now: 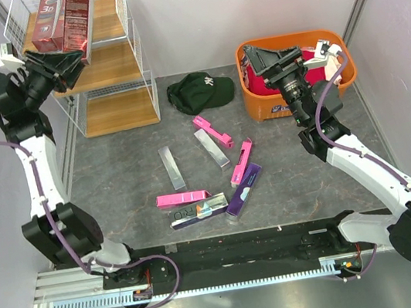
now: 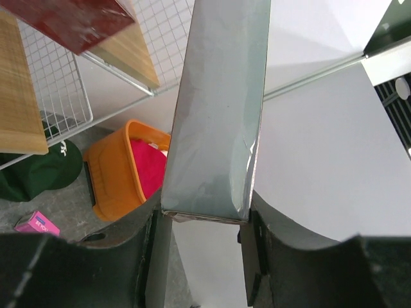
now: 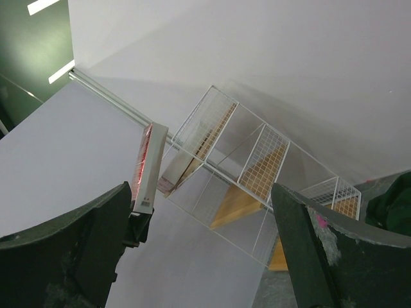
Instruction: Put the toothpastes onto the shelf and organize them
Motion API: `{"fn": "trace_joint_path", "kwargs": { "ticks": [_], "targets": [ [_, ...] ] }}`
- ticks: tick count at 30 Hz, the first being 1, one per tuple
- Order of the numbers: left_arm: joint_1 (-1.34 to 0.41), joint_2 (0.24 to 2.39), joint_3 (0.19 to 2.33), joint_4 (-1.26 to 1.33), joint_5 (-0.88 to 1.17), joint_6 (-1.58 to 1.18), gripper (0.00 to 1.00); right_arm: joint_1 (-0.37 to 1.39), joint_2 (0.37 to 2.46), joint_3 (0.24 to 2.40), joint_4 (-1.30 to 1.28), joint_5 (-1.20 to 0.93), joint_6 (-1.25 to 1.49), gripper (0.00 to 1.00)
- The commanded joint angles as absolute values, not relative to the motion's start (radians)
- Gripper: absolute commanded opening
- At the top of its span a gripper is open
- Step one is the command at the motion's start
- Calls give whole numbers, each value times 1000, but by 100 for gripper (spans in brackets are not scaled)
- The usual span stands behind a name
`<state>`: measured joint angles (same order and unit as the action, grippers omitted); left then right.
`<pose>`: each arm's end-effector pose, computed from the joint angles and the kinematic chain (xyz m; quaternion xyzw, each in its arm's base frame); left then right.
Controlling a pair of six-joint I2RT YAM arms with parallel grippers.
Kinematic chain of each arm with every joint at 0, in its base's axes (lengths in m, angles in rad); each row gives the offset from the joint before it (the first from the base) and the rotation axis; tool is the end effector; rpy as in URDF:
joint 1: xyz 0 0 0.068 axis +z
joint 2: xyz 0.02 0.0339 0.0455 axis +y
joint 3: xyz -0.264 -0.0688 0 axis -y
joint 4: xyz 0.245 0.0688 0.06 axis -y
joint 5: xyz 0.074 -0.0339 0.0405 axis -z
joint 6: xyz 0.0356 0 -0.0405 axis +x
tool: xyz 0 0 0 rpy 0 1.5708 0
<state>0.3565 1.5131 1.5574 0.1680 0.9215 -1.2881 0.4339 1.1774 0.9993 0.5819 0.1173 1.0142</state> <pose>0.3288 0.0922 0.4680 -0.1769 0.6364 -0.5626 0.4972 0.2477 0.1102 0.4159 0.2042 0.5130 0.5277 0.6455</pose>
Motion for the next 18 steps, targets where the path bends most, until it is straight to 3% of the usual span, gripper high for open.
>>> {"fn": "trace_joint_path", "kwargs": {
  "ticks": [1, 8, 18],
  "targets": [
    [334, 1584, 1693, 144, 887, -1322, 4, 428, 1183, 992, 600, 115, 1002, 98],
    [256, 1724, 1902, 40, 864, -1290, 4, 425, 1187, 991, 592, 123, 999, 98],
    [250, 1744, 1879, 6, 738, -1308, 3, 417, 1189, 992, 586, 124, 992, 98]
  ]
}}
